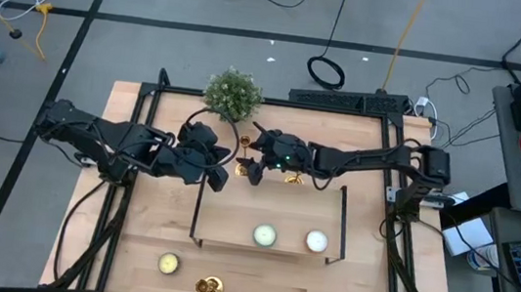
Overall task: Pick & Place candle stick holders
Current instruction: Put the top left candle holder on the shelf
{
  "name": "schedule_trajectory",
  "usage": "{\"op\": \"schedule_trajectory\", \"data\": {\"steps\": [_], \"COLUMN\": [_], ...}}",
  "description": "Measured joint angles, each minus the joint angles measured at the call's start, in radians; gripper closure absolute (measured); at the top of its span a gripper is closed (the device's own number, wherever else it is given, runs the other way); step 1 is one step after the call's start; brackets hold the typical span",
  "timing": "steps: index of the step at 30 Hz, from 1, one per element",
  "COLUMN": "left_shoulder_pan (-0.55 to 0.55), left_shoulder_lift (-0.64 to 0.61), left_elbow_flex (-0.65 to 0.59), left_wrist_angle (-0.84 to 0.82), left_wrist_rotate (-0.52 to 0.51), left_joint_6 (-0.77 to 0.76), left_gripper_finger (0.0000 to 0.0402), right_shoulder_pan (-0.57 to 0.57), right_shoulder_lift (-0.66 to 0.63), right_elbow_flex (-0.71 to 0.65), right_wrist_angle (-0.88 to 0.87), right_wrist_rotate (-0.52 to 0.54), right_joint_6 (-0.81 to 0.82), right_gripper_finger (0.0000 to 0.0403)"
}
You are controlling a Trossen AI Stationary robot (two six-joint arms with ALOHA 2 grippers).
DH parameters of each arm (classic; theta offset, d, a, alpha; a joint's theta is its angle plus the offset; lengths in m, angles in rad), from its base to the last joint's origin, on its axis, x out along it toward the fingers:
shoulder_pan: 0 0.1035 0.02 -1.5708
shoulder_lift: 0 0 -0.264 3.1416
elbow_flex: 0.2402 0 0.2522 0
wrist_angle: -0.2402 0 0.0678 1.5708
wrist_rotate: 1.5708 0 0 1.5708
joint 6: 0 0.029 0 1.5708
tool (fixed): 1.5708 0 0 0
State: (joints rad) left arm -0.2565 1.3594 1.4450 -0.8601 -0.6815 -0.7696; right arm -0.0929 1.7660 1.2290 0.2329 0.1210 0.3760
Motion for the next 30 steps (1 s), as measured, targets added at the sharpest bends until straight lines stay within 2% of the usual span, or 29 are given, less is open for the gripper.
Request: {"op": "schedule_trajectory", "data": {"steps": [7, 19, 24, 30], "left_shoulder_pan": [0.0, 0.0, -0.001, -0.001], "left_shoulder_lift": [0.0, 0.0, 0.0, 0.0], "left_elbow_flex": [0.0, 0.0, 0.0, 0.0], "left_wrist_angle": [-0.005, -0.009, -0.011, -0.011], "left_wrist_rotate": [0.01, 0.028, 0.028, 0.029], "left_joint_6": [0.006, 0.033, 0.035, 0.037], "left_gripper_finger": [0.0401, 0.0401, 0.0401, 0.0401], "right_shoulder_pan": [0.0, -0.008, -0.018, -0.032], "right_shoulder_lift": [0.052, 0.051, 0.051, 0.051], "right_elbow_flex": [0.104, 0.106, 0.106, 0.106], "right_wrist_angle": [-0.087, -0.141, -0.14, -0.14], "right_wrist_rotate": [-0.022, -0.014, -0.014, -0.017], "right_joint_6": [-0.046, -0.019, 0.004, 0.004], "right_gripper_finger": [0.0111, 0.0114, 0.0141, 0.0196]}}
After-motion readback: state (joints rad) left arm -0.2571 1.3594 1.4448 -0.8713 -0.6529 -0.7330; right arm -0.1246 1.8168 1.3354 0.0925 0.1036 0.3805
